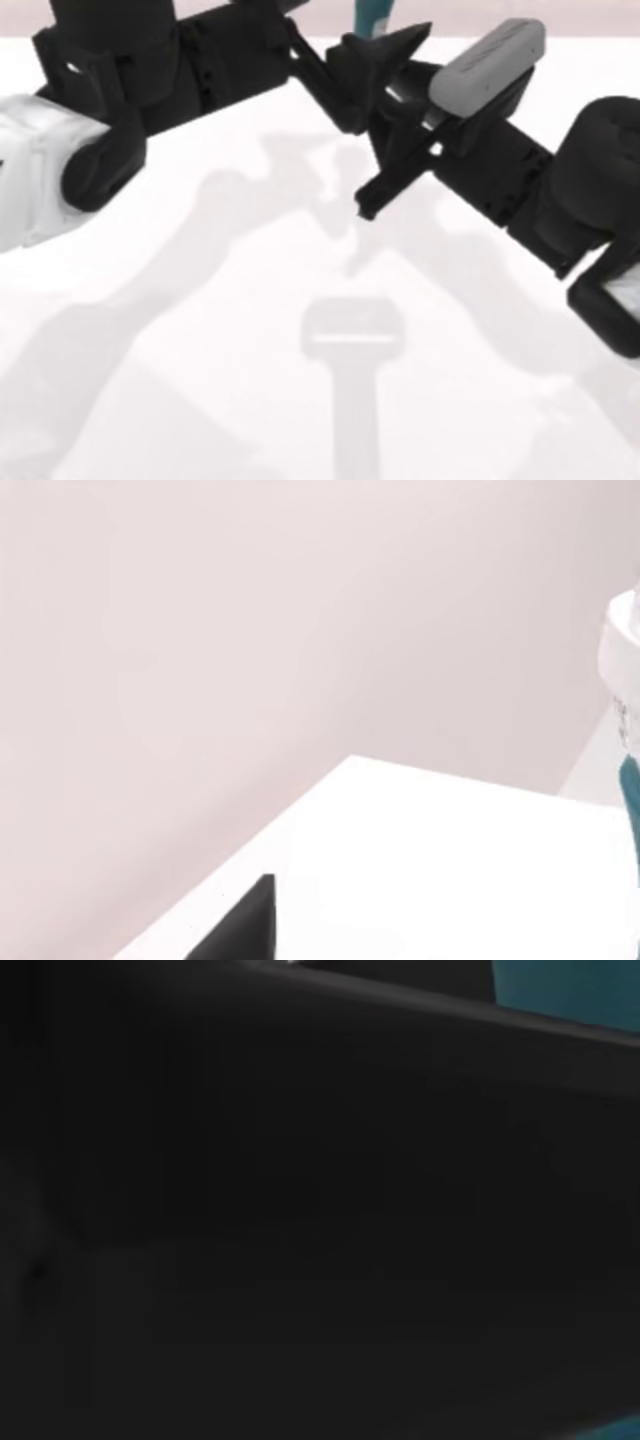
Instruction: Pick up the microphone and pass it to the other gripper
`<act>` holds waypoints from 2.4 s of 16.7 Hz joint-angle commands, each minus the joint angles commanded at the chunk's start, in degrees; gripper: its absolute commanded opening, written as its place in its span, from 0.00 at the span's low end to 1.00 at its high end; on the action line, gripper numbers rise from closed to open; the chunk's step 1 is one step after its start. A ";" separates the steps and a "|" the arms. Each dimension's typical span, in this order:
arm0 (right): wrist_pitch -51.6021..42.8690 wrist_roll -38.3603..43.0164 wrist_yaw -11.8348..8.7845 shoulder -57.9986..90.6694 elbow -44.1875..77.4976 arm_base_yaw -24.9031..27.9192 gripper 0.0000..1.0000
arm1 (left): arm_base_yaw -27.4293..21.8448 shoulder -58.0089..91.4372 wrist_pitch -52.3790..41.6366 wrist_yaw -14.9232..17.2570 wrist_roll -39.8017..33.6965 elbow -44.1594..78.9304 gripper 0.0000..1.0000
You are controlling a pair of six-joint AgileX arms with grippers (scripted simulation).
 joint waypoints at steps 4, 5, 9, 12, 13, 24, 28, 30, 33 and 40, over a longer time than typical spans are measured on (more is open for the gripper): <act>0.00 0.00 0.00 0.00 0.00 0.00 0.00 | 0.00 0.00 0.00 0.00 0.00 0.00 0.40; 0.00 0.00 0.00 0.00 0.00 0.00 0.00 | 0.00 0.00 0.00 0.00 0.00 0.00 0.32; 0.00 0.00 0.00 0.00 0.00 0.00 0.00 | 0.00 0.00 0.00 0.00 0.00 0.00 0.02; 0.00 0.00 0.00 0.00 0.00 0.00 0.00 | 0.00 0.00 0.00 0.00 0.00 0.00 0.00; 0.00 0.00 0.00 0.00 0.00 0.00 0.00 | 0.00 0.00 0.00 0.00 0.00 0.00 0.00; 0.00 0.00 0.00 0.00 0.00 0.00 0.45 | 0.00 0.00 0.00 0.00 0.00 0.00 0.00; 0.00 0.00 0.00 0.00 0.00 0.00 0.75 | 0.00 0.00 0.00 0.00 0.00 0.00 0.00; 0.00 0.00 0.00 0.00 0.00 0.00 0.90 | 0.00 0.00 0.00 0.00 0.00 0.00 0.00; 0.00 0.00 0.00 0.00 0.00 0.00 1.00 | 0.00 0.00 0.00 0.00 0.00 0.00 0.00; -0.01 -0.10 0.12 0.25 -0.12 -0.11 1.00 | 0.01 -0.17 -0.06 -0.19 0.16 0.19 0.00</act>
